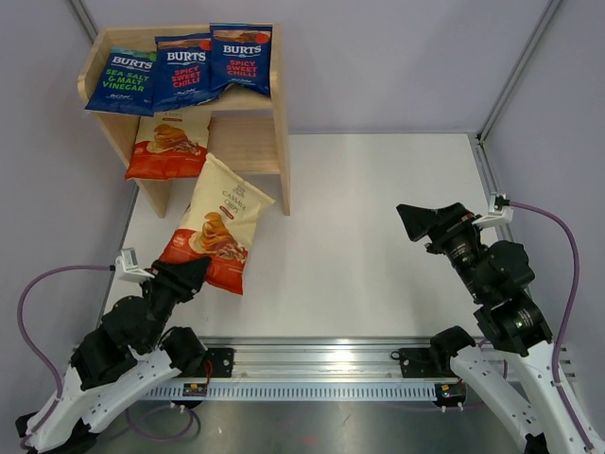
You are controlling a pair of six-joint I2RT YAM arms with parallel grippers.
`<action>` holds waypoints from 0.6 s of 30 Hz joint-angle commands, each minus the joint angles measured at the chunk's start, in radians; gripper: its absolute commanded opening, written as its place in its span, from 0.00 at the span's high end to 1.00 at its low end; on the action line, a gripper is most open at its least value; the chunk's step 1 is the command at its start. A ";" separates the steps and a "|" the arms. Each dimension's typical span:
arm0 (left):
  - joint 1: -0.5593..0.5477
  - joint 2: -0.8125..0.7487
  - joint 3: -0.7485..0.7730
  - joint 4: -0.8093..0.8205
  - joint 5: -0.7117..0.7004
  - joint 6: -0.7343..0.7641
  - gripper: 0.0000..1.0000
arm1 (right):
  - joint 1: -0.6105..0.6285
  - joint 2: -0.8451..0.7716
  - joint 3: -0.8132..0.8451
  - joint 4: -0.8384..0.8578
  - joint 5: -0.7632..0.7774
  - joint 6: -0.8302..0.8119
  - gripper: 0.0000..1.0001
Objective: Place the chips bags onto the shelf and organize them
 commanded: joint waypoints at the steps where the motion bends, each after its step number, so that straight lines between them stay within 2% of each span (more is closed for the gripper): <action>1: -0.001 -0.106 0.058 0.093 -0.109 0.034 0.90 | 0.002 -0.006 0.021 0.025 0.025 -0.011 0.06; 6: -0.001 -0.020 0.012 0.400 -0.204 0.126 0.89 | 0.002 -0.002 0.004 0.055 0.012 -0.002 0.06; 8: -0.001 0.090 0.021 0.496 -0.219 0.163 0.88 | 0.002 0.000 0.002 0.057 0.006 0.000 0.06; 12: -0.001 0.242 0.051 0.564 -0.256 0.149 0.88 | 0.002 -0.019 0.016 0.032 0.016 -0.019 0.06; 18: 0.002 0.383 0.077 0.659 -0.301 0.151 0.87 | 0.002 -0.081 0.041 -0.004 0.030 -0.034 0.06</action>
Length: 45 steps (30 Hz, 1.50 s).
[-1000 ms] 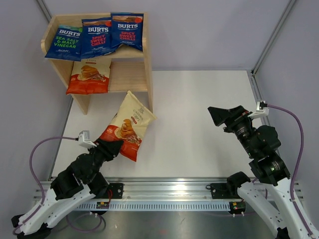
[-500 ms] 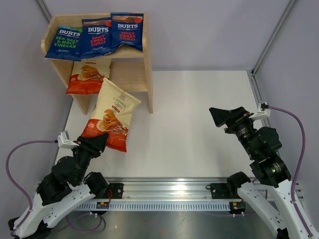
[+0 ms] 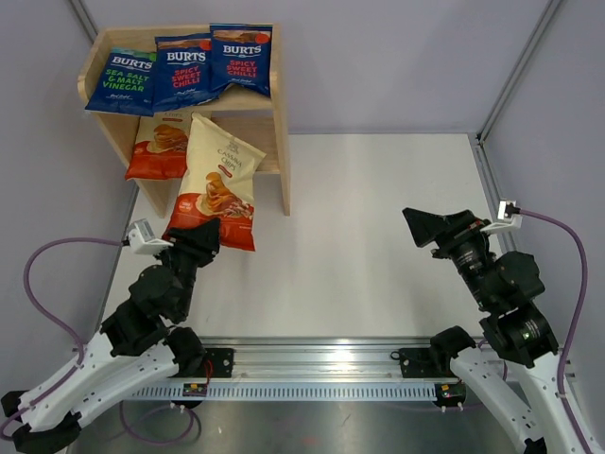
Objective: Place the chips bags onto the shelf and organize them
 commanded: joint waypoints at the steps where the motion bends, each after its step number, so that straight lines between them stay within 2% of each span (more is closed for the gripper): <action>1: 0.002 0.051 0.056 0.193 -0.097 0.007 0.87 | 0.002 -0.035 0.048 -0.004 0.029 -0.028 0.06; 5: 0.034 0.111 0.059 0.256 -0.059 -0.013 0.87 | 0.002 -0.053 0.082 -0.016 0.022 -0.031 0.06; 7: 0.061 0.163 0.071 0.256 0.002 -0.068 0.87 | 0.002 -0.059 0.092 -0.024 0.019 -0.030 0.06; 12: 0.224 0.248 0.055 0.305 0.195 -0.183 0.87 | 0.003 -0.075 0.109 -0.047 0.029 -0.037 0.06; 16: 0.342 0.301 0.039 0.421 0.348 -0.217 0.87 | 0.002 -0.082 0.120 -0.062 0.034 -0.043 0.06; 25: 0.520 0.573 0.188 0.428 0.548 -0.284 0.83 | 0.002 -0.088 0.132 -0.070 0.037 -0.040 0.06; 30: 0.552 0.670 0.213 0.486 0.570 -0.309 0.83 | 0.002 -0.093 0.137 -0.079 0.029 -0.033 0.06; 36: 0.566 0.818 0.283 0.520 0.587 -0.334 0.77 | 0.002 -0.098 0.138 -0.081 0.009 -0.017 0.06; 42: 0.572 0.929 0.358 0.460 0.629 -0.358 0.76 | 0.002 -0.098 0.132 -0.082 -0.006 0.000 0.07; 45: 0.577 0.941 0.360 0.443 0.649 -0.355 0.70 | 0.002 -0.098 0.128 -0.077 -0.008 0.001 0.07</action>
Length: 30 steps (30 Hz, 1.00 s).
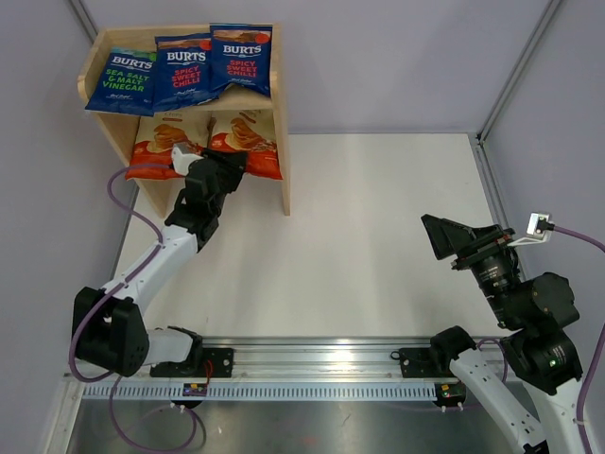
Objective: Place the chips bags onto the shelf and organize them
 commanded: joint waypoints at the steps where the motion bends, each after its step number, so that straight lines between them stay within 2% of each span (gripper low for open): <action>1: 0.008 0.011 0.061 0.025 0.083 -0.010 0.69 | 0.002 -0.006 0.018 0.015 -0.009 0.013 0.07; 4: 0.030 0.040 0.086 -0.002 0.147 -0.017 0.66 | 0.002 -0.004 0.007 0.027 -0.022 0.022 0.07; 13: 0.056 0.077 0.149 -0.104 0.176 0.016 0.58 | 0.002 -0.010 -0.007 0.033 -0.017 0.032 0.07; 17: 0.058 0.065 0.156 -0.131 0.179 0.033 0.41 | 0.002 -0.009 -0.005 0.030 -0.019 0.029 0.07; 19: 0.058 0.054 0.150 -0.136 0.198 0.042 0.37 | 0.002 -0.012 -0.004 0.026 -0.016 0.026 0.07; 24: 0.058 -0.018 0.118 -0.193 0.187 0.082 0.09 | 0.002 -0.003 0.001 0.013 -0.011 0.006 0.07; 26: 0.058 -0.042 0.106 -0.211 0.181 0.107 0.02 | 0.002 0.034 0.010 -0.008 -0.020 -0.020 0.07; 30: 0.059 -0.133 0.089 -0.240 0.184 0.143 0.01 | 0.002 0.172 0.071 -0.083 -0.084 -0.132 0.04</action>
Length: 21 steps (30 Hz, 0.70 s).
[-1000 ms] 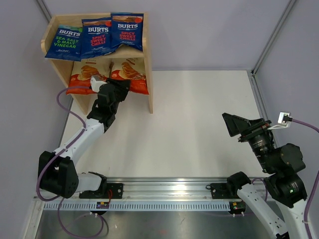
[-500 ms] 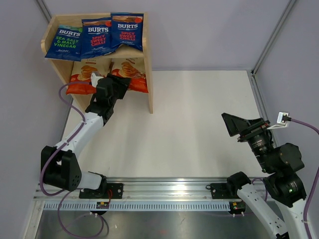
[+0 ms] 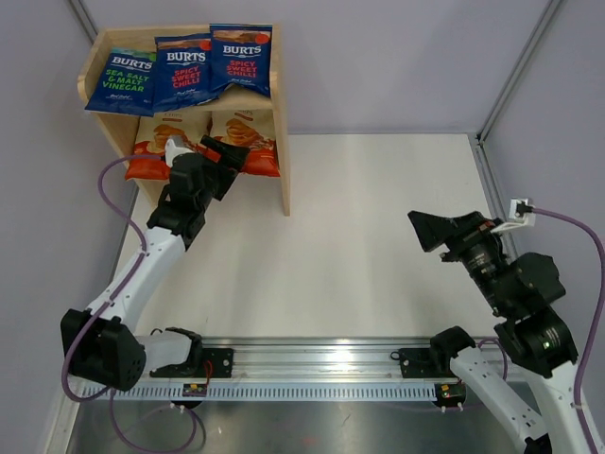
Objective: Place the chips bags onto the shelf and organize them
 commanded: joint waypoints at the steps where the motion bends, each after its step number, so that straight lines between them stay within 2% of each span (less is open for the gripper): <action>1: 0.001 -0.095 -0.005 -0.022 0.016 0.065 0.01 | 0.002 0.169 0.059 -0.064 -0.081 -0.124 0.03; 7: 0.001 -0.227 -0.002 -0.136 -0.015 0.140 0.01 | 0.002 0.260 0.064 -0.044 -0.099 -0.209 0.01; 14: 0.001 -0.379 0.041 -0.398 -0.030 0.421 0.01 | 0.002 0.309 0.080 -0.107 0.070 -0.328 0.00; 16: 0.001 -0.399 0.047 -0.436 -0.032 0.475 0.01 | 0.002 0.314 0.076 -0.110 0.098 -0.350 0.00; 21: 0.001 -0.416 0.128 -0.662 -0.107 0.657 0.01 | 0.002 0.327 0.096 -0.170 0.153 -0.391 0.01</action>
